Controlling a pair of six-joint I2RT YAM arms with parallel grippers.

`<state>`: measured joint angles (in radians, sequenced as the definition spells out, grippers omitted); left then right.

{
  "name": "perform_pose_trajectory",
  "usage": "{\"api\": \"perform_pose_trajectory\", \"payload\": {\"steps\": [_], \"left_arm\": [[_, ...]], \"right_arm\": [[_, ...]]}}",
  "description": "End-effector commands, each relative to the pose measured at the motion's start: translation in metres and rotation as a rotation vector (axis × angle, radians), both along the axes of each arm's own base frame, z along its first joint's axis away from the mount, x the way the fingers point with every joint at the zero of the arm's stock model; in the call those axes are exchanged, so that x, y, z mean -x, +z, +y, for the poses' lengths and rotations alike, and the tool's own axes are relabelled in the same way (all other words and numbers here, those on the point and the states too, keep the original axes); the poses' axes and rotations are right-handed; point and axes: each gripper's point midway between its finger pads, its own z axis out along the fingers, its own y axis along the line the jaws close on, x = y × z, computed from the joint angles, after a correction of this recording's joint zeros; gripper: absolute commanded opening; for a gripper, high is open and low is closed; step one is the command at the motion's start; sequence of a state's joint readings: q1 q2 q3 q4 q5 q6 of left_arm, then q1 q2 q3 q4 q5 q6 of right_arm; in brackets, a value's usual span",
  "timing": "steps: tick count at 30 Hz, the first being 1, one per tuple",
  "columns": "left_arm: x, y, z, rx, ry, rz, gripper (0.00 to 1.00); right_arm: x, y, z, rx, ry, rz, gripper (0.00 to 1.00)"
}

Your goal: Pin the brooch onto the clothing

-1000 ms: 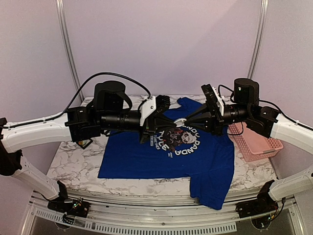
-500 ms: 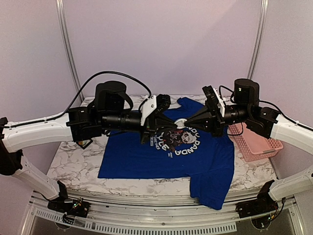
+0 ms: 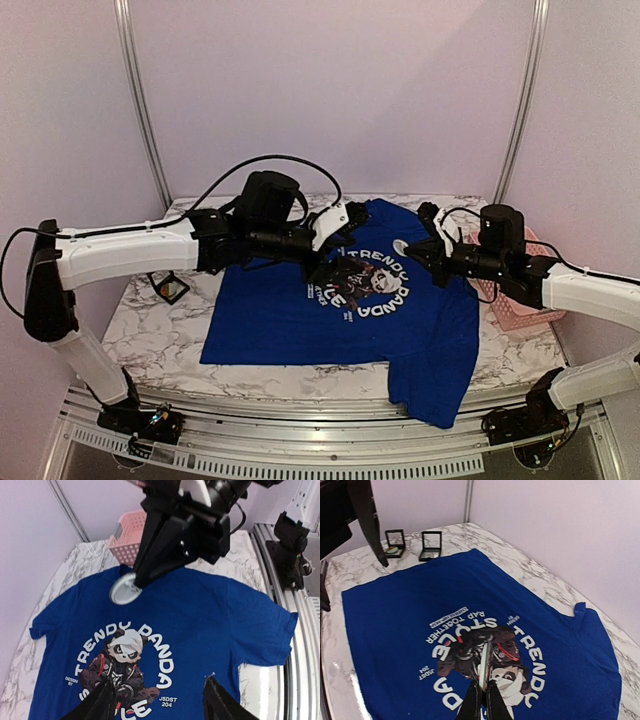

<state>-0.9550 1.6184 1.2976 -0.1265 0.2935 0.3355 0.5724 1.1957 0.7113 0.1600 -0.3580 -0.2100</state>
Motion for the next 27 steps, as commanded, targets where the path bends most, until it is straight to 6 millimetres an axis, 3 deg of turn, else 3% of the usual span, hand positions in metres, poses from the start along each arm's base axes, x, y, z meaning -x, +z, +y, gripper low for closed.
{"api": "perform_pose_trajectory", "payload": {"steps": [1,4,8,11,20,23,27], "left_arm": [[-0.020,-0.087,0.007,-0.291,-0.016,0.099,0.59],[-0.043,-0.132,0.022,-0.422,-0.028,0.028,0.58],[-0.066,-0.194,0.076,-0.630,-0.013,-0.077,0.58],[-0.060,-0.221,0.110,-0.728,-0.046,-0.090,0.58],[-0.005,-0.270,0.191,-0.906,-0.192,-0.120,0.61],[0.000,-0.274,0.213,-0.937,-0.186,-0.124,0.61],[0.000,-0.273,0.227,-0.948,-0.190,-0.136,0.64]], "right_arm": [[-0.057,-0.011,-0.039,0.047,-0.287,-0.067,0.00],[-0.072,-0.034,-0.048,0.068,-0.351,-0.011,0.00],[-0.073,-0.048,-0.049,0.072,-0.365,0.015,0.00],[-0.073,-0.049,-0.051,0.077,-0.370,0.015,0.00],[-0.069,-0.057,-0.047,0.075,-0.348,0.077,0.00],[-0.065,-0.057,-0.044,0.058,-0.337,0.097,0.00],[-0.058,-0.061,-0.037,0.039,-0.289,0.131,0.00]]}}
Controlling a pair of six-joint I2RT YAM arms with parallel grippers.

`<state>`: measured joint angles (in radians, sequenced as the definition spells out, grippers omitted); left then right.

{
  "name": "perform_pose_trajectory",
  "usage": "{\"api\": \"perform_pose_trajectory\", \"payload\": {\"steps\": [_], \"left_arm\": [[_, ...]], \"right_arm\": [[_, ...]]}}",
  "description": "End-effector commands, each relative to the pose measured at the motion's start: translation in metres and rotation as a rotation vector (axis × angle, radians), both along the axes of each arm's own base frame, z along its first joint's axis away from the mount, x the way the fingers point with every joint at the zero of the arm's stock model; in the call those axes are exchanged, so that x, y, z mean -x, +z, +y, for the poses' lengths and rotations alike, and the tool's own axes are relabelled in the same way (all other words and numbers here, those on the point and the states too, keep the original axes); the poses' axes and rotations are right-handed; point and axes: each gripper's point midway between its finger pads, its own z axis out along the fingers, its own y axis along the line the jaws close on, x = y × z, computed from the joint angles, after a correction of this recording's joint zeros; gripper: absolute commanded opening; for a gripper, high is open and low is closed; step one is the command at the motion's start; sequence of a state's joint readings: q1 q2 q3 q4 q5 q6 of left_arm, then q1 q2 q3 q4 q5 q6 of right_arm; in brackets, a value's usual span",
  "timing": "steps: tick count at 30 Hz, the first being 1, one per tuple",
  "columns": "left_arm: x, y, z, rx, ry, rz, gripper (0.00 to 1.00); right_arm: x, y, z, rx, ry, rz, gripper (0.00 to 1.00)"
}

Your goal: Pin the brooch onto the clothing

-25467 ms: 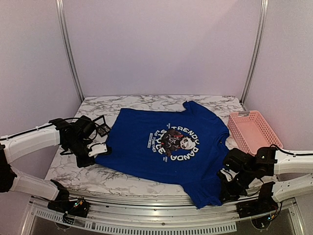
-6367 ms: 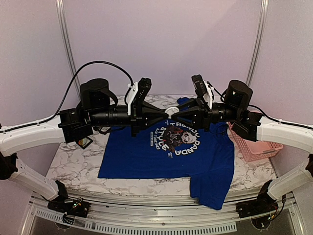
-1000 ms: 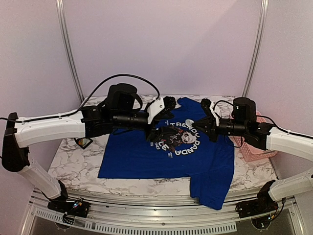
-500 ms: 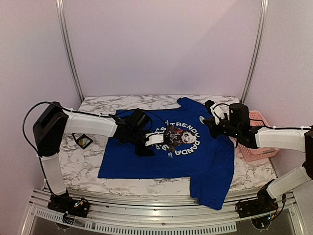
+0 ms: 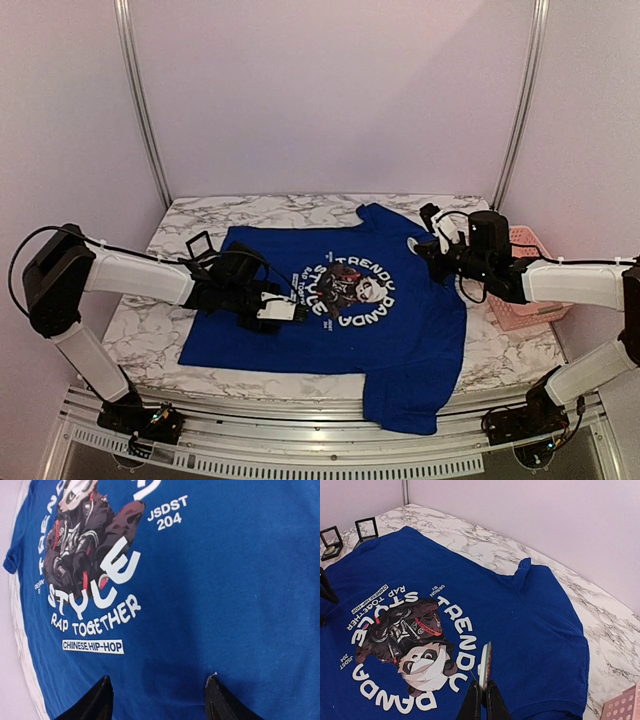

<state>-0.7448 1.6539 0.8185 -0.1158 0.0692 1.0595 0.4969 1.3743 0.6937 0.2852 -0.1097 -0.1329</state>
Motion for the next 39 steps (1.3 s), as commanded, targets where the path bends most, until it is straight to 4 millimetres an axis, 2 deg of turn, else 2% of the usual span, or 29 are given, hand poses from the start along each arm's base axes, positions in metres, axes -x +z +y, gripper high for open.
{"api": "perform_pose_trajectory", "payload": {"steps": [1,4,6,9,12,15,18,22,24,27,29,31,33,38,39], "left_arm": [[0.031,-0.052,0.066,-0.242,-0.002,0.144,0.64],[0.023,-0.040,0.056,-0.205,-0.019,0.124,0.64],[0.021,-0.019,0.032,-0.141,-0.069,0.122,0.64],[0.016,0.021,-0.034,0.015,-0.082,0.131,0.63],[0.019,0.043,-0.100,0.168,-0.067,0.245,0.61],[0.021,0.028,-0.142,0.174,-0.051,0.368,0.61],[0.006,0.012,-0.168,0.172,-0.030,0.396,0.61],[0.008,0.008,-0.180,0.128,-0.182,0.374,0.67],[-0.008,0.005,-0.188,0.096,-0.165,0.320,0.73],[-0.029,-0.023,-0.187,-0.006,-0.127,0.278,0.73],[-0.026,-0.038,-0.181,-0.058,-0.130,0.300,0.69],[-0.013,-0.048,-0.172,-0.086,-0.153,0.335,0.58],[-0.011,-0.048,-0.168,-0.083,-0.158,0.328,0.40],[-0.003,-0.025,-0.169,-0.062,-0.189,0.366,0.03],[-0.005,-0.017,-0.173,-0.042,-0.184,0.364,0.00]], "right_arm": [[0.011,-0.013,0.009,-0.033,0.048,0.073,0.00],[0.020,-0.026,0.010,-0.030,0.050,0.109,0.00],[0.027,-0.033,0.009,-0.034,0.054,0.117,0.00],[0.030,-0.029,0.013,-0.063,0.069,0.086,0.00],[0.028,-0.026,0.017,-0.069,0.075,0.072,0.00],[0.026,-0.035,0.017,-0.106,0.032,0.135,0.00],[0.034,-0.041,0.014,-0.175,-0.006,0.183,0.00],[0.040,-0.034,0.006,-0.241,-0.043,0.143,0.00],[0.042,-0.031,0.007,-0.258,-0.027,0.127,0.00],[0.039,-0.036,0.009,-0.254,-0.031,0.138,0.00],[0.037,-0.039,0.008,-0.243,-0.042,0.154,0.00],[0.038,-0.040,0.007,-0.237,-0.048,0.153,0.00],[0.039,-0.038,0.004,-0.233,-0.053,0.143,0.00],[0.042,-0.035,0.005,-0.227,-0.039,0.146,0.00],[0.044,-0.036,0.006,-0.229,-0.028,0.153,0.00]]}}
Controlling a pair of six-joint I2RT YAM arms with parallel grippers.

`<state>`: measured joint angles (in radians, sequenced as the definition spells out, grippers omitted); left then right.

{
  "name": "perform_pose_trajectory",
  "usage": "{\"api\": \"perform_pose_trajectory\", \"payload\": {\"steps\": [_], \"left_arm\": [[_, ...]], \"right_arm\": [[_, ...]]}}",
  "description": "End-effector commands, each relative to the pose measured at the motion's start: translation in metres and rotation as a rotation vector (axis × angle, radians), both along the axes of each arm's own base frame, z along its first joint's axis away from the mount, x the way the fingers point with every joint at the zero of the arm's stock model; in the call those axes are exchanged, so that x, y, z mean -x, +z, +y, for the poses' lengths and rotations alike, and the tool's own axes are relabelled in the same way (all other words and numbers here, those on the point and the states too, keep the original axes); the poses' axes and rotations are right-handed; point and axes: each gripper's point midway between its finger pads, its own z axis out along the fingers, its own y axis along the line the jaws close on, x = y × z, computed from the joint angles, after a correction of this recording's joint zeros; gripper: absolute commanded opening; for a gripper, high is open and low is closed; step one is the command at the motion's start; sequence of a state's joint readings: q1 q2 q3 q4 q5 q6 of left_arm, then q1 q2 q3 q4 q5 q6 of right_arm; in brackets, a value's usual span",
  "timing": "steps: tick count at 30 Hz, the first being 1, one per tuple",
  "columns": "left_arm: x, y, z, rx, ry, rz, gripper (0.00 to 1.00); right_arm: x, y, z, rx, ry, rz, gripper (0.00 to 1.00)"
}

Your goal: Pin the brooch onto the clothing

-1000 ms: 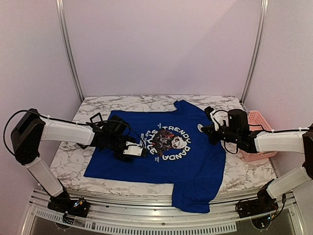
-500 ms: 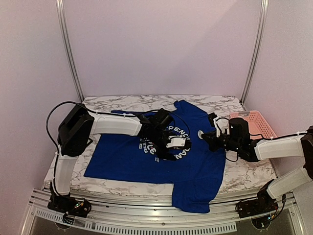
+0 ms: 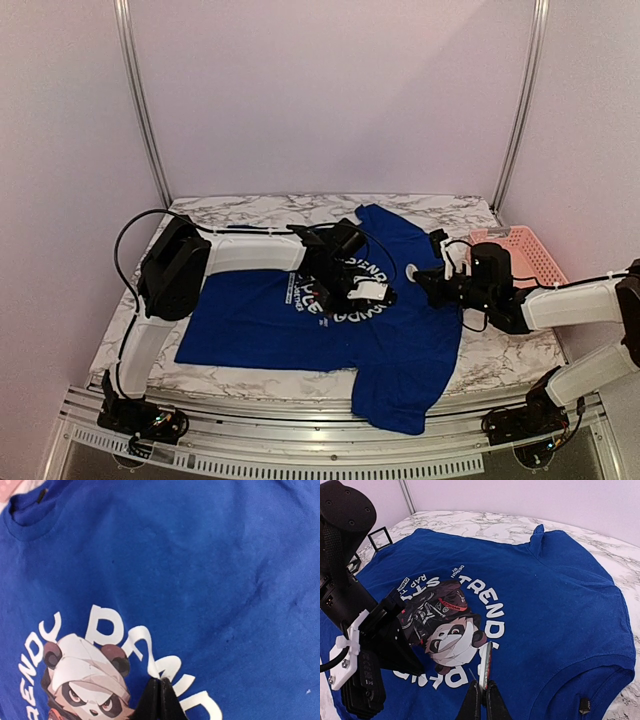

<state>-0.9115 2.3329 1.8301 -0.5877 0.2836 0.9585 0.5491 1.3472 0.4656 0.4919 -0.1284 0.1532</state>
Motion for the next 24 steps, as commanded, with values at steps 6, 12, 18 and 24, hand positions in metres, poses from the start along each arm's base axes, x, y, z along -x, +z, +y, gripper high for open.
{"api": "perform_pose_trajectory", "payload": {"steps": [6,12,18,24], "left_arm": [[0.011,0.035,0.012,-0.033,0.038,0.116,0.00],[0.030,0.052,0.039,-0.054,-0.020,0.189,0.00],[0.036,0.049,0.059,-0.057,-0.089,0.215,0.00],[0.016,0.025,0.075,-0.077,-0.095,0.208,0.01]], "right_arm": [[0.008,0.001,0.007,-0.012,0.052,-0.012,0.00],[0.010,0.007,0.033,-0.032,0.162,-0.111,0.00],[0.008,0.000,0.048,-0.043,0.234,-0.151,0.00],[0.011,-0.016,0.059,-0.052,0.273,-0.128,0.00]]}}
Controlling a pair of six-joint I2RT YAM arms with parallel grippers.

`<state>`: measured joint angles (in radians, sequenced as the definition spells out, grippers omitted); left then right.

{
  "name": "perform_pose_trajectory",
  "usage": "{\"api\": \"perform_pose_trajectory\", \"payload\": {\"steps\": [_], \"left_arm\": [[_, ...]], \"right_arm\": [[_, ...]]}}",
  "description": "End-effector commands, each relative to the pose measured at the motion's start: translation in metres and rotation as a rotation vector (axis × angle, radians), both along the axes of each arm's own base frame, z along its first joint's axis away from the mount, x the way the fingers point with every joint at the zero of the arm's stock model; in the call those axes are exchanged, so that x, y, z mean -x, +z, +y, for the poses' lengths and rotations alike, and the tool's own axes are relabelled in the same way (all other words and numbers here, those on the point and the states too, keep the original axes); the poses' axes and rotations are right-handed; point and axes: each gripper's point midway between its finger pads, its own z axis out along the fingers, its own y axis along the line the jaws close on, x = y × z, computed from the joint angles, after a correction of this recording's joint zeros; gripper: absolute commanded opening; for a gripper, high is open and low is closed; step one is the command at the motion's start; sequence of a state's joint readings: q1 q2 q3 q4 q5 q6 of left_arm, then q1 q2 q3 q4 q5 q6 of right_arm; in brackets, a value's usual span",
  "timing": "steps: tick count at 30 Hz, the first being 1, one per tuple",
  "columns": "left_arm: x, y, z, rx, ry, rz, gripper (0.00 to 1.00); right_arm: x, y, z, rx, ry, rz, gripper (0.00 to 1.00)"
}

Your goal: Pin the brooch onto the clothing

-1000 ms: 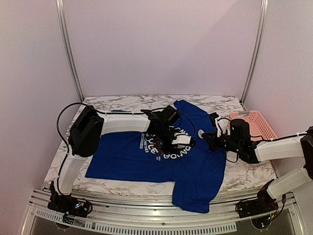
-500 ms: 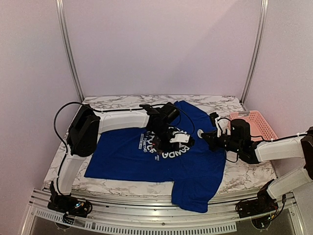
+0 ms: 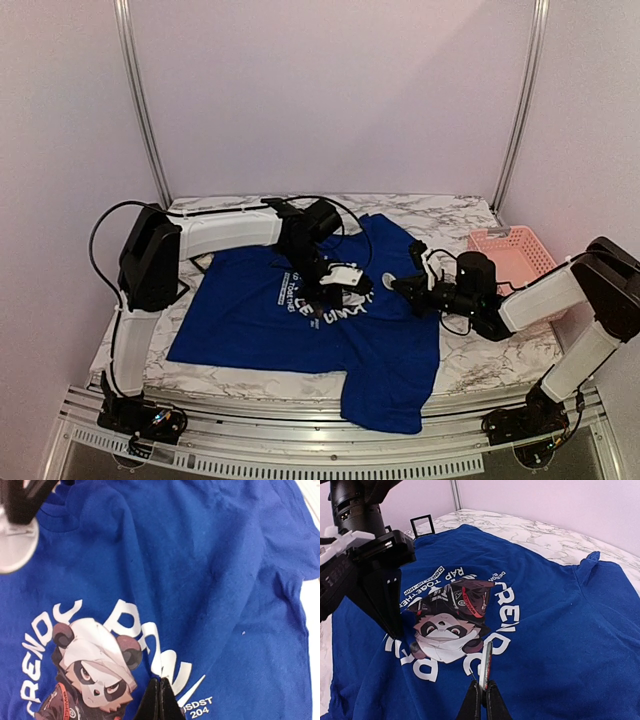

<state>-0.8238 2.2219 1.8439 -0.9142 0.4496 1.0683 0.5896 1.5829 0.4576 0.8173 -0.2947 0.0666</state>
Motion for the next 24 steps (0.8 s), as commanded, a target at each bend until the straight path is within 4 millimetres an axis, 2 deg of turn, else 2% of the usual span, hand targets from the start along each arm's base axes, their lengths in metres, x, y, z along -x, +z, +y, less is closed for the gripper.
{"api": "perform_pose_trajectory", "payload": {"steps": [1,4,7,9,11,18,21,24], "left_arm": [[-0.007,-0.020,0.016,-0.021,-0.038,0.005,0.07],[-0.005,-0.017,-0.002,0.020,-0.039,-0.011,0.33],[0.001,0.004,-0.028,0.078,-0.003,0.017,0.46],[0.003,0.016,-0.039,0.111,0.019,0.033,0.48],[0.004,0.016,-0.044,0.109,0.030,0.026,0.48],[0.027,-0.017,-0.036,0.025,-0.041,-0.008,0.48],[0.017,-0.023,-0.040,0.029,-0.018,-0.054,0.45],[0.006,-0.027,-0.042,0.026,0.001,-0.098,0.35]], "right_arm": [[0.002,-0.005,0.013,-0.001,0.050,-0.023,0.00],[0.003,-0.010,0.012,0.019,0.046,-0.021,0.00],[0.007,-0.012,0.010,0.022,0.048,-0.015,0.00],[0.009,-0.012,0.009,0.022,0.052,-0.011,0.00],[0.010,-0.012,0.009,0.018,0.056,-0.011,0.00],[0.011,-0.008,0.009,0.008,0.056,-0.025,0.00],[0.013,-0.009,0.009,0.008,0.062,-0.024,0.00],[0.013,-0.010,0.009,0.013,0.067,-0.024,0.00]]}}
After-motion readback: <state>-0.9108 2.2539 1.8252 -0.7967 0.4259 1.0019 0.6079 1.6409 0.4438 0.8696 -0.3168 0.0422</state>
